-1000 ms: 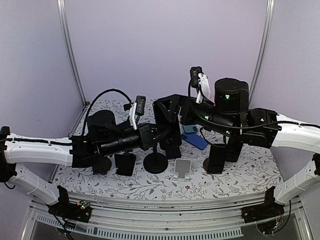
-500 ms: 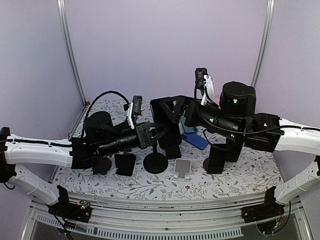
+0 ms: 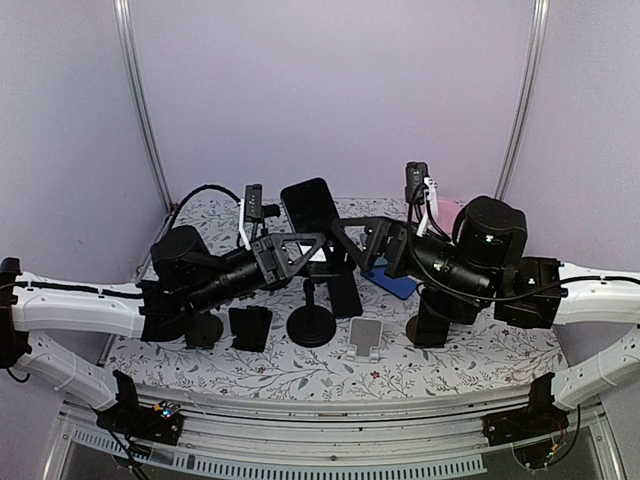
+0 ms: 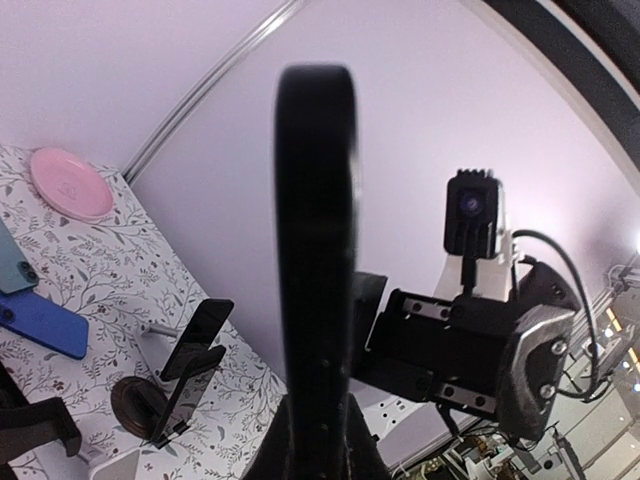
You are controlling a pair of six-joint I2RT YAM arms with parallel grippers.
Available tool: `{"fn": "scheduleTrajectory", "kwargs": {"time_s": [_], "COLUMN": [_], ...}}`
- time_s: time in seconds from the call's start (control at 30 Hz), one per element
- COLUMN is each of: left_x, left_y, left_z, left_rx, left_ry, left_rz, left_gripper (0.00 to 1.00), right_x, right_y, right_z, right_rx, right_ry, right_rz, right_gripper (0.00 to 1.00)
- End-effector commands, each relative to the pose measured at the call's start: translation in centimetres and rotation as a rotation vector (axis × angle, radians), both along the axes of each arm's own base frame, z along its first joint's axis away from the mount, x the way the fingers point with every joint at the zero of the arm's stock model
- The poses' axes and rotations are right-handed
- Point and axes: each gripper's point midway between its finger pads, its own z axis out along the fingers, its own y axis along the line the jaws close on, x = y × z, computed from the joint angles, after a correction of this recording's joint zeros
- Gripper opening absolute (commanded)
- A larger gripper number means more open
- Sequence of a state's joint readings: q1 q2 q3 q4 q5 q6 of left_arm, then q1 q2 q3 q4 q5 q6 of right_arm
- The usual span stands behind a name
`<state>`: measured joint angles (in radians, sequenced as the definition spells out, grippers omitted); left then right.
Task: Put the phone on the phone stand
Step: Pass from the left arm to the right
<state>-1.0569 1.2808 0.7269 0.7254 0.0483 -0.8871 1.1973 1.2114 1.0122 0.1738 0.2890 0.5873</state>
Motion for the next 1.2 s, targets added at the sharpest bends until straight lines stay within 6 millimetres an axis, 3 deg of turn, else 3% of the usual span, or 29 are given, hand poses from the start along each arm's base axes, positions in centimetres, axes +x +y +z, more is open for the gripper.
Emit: {"fn": "scheduleTrajectory", "kwargs": {"time_s": [0.0, 0.33, 0.53, 0.77, 0.87, 1.0, 1.07, 1.17], "left_x": [-0.6, -0.2, -0.1, -0.2, -0.4, -0.5, -0.6, -0.7], "left_y": [1.8, 2.0, 1.7, 1.3, 1.4, 1.5, 1.5, 1.5], "left_z": [5.5, 6.1, 6.2, 6.3, 6.3, 6.3, 6.1, 5.5], "left_rx": [-0.197, -0.249, -0.267, -0.277, -0.283, -0.27, -0.26, -0.238], "left_ry": [-0.086, -0.081, -0.074, -0.073, -0.073, -0.084, -0.088, -0.084], "left_rz": [-0.018, -0.032, -0.05, -0.075, -0.083, -0.081, -0.085, -0.084], "left_gripper": [0.0, 0.0, 0.0, 0.0, 0.0, 0.0, 0.01, 0.11], "right_x": [-1.2, -2.6, -3.6, -3.4, -3.4, -3.6, -3.6, -3.6], "right_y": [-1.1, 0.2, 1.2, 2.0, 2.4, 2.6, 2.6, 2.0], "right_z": [1.9, 1.0, -0.1, -0.4, -0.2, -0.4, -0.6, -0.2], "right_rx": [0.146, 0.231, 0.267, 0.29, 0.29, 0.277, 0.266, 0.259], "right_ry": [-0.029, -0.022, -0.013, -0.004, -0.006, -0.006, -0.007, -0.015], "right_rz": [0.043, 0.127, 0.157, 0.161, 0.17, 0.18, 0.18, 0.171], "right_gripper": [0.99, 0.95, 0.85, 0.56, 0.33, 0.08, 0.03, 0.02]}}
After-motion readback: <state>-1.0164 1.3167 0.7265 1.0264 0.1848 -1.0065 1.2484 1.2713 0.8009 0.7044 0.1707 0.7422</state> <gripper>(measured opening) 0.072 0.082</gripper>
